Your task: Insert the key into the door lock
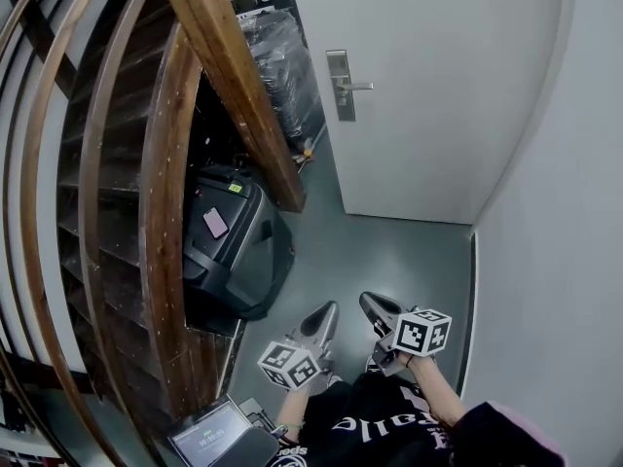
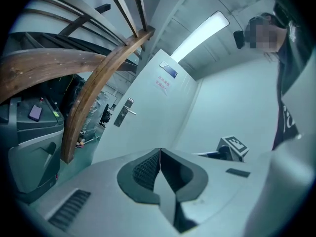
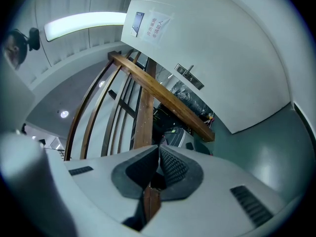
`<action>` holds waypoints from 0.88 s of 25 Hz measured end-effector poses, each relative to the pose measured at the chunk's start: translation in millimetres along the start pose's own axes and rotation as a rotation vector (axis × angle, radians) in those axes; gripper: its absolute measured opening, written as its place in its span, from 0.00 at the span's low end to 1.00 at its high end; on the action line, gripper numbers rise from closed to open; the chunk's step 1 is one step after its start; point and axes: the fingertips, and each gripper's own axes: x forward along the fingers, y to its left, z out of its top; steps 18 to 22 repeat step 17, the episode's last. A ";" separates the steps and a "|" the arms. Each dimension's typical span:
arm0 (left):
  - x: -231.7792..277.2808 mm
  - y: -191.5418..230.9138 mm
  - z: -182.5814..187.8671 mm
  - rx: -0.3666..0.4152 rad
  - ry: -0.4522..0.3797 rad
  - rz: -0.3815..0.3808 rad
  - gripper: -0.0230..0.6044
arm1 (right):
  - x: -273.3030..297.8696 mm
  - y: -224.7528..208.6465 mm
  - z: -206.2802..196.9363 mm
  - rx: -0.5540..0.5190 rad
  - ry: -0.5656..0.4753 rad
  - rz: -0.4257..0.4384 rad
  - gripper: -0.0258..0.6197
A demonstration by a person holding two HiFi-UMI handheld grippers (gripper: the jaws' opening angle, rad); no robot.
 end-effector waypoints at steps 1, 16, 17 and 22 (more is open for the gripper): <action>-2.8 -1.4 1.0 0.008 0.000 -0.009 0.05 | -0.5 3.3 -1.2 -0.004 -0.006 -0.002 0.08; -107.1 16.4 4.0 0.019 0.007 -0.018 0.05 | 2.0 70.5 -64.9 -0.003 -0.037 -0.043 0.08; -112.8 18.6 4.9 0.018 0.004 -0.016 0.05 | 2.3 74.1 -68.9 -0.003 -0.038 -0.044 0.08; -112.8 18.6 4.9 0.018 0.004 -0.016 0.05 | 2.3 74.1 -68.9 -0.003 -0.038 -0.044 0.08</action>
